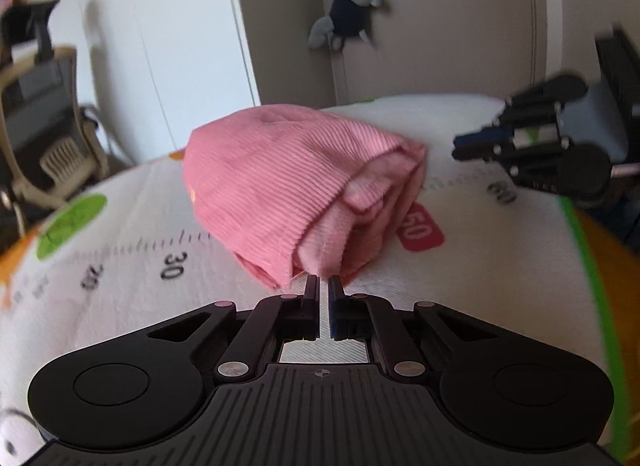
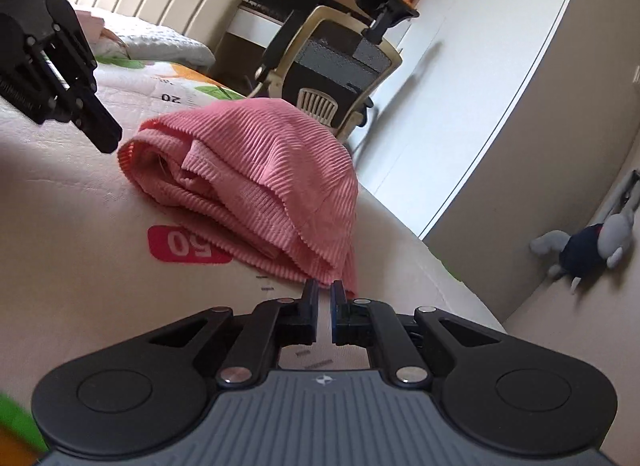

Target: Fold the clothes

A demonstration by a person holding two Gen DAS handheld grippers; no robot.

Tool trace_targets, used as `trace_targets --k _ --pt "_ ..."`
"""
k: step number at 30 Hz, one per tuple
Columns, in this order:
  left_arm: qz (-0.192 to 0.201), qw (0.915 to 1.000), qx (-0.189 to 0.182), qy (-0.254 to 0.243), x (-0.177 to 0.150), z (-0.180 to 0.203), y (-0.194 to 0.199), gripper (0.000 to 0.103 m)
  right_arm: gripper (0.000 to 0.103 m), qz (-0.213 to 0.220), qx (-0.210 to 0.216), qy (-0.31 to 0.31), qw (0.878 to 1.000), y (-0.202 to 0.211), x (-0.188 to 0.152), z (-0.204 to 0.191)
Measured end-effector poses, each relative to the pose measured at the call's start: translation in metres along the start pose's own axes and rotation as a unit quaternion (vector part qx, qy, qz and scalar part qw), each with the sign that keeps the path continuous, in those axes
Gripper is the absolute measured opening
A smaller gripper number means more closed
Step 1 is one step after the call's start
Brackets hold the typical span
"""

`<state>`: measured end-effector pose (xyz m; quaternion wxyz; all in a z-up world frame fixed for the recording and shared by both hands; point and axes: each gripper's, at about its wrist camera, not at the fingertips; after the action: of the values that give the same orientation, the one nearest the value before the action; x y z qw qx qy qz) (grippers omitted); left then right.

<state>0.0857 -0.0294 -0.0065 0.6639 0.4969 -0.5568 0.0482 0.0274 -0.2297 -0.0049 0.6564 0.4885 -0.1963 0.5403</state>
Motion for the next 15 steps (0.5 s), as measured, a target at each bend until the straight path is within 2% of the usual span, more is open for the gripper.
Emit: trace_targets --k 2,4,6,7,9,11,13,14,15 --pt "0.018 0.9989 -0.020 0.038 0.006 -0.013 0.009 0.012 0.005 0.013 0.004 -0.025 1.000 0.003 0.008 0.014" --pt "0.043 0.9972 -0.019 0.058 0.016 -0.021 0.013 0.017 0.008 0.036 0.018 -0.070 0.997 0.005 0.019 0.030" --pt "0.068 0.9957 -0.010 0.063 0.028 -0.026 0.012 0.031 0.012 0.057 0.044 -0.119 0.990 0.002 0.032 0.043" --pt "0.080 0.9947 -0.006 0.064 0.034 -0.028 0.012 0.041 0.016 0.064 0.061 -0.142 0.986 -0.005 0.041 0.048" --pt "0.098 0.9937 -0.007 0.055 0.046 -0.024 0.001 0.049 0.018 0.072 0.089 -0.173 0.978 -0.024 0.056 0.054" --pt "0.110 0.9920 -0.026 0.055 0.059 -0.023 -0.012 0.062 0.018 0.076 0.115 -0.198 0.971 -0.045 0.070 0.057" --pt "0.123 0.9897 -0.046 0.057 0.071 -0.024 -0.025 0.070 0.018 0.068 0.139 -0.223 0.963 -0.068 0.084 0.060" --pt "0.118 0.9893 -0.061 0.061 0.075 -0.027 -0.034 0.071 0.018 0.058 0.151 -0.236 0.958 -0.082 0.088 0.062" --pt "0.096 0.9896 -0.077 0.075 0.076 -0.031 -0.043 0.071 0.018 0.046 0.161 -0.246 0.954 -0.093 0.090 0.065"
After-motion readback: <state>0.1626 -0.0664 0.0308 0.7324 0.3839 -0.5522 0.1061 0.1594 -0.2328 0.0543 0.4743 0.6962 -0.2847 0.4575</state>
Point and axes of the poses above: each gripper's, at about its wrist camera, not at the fingertips, and y roughly against the way its jaws point, z to its right, x to its top, and after that the axes turned 1 degree about -y, right-handed
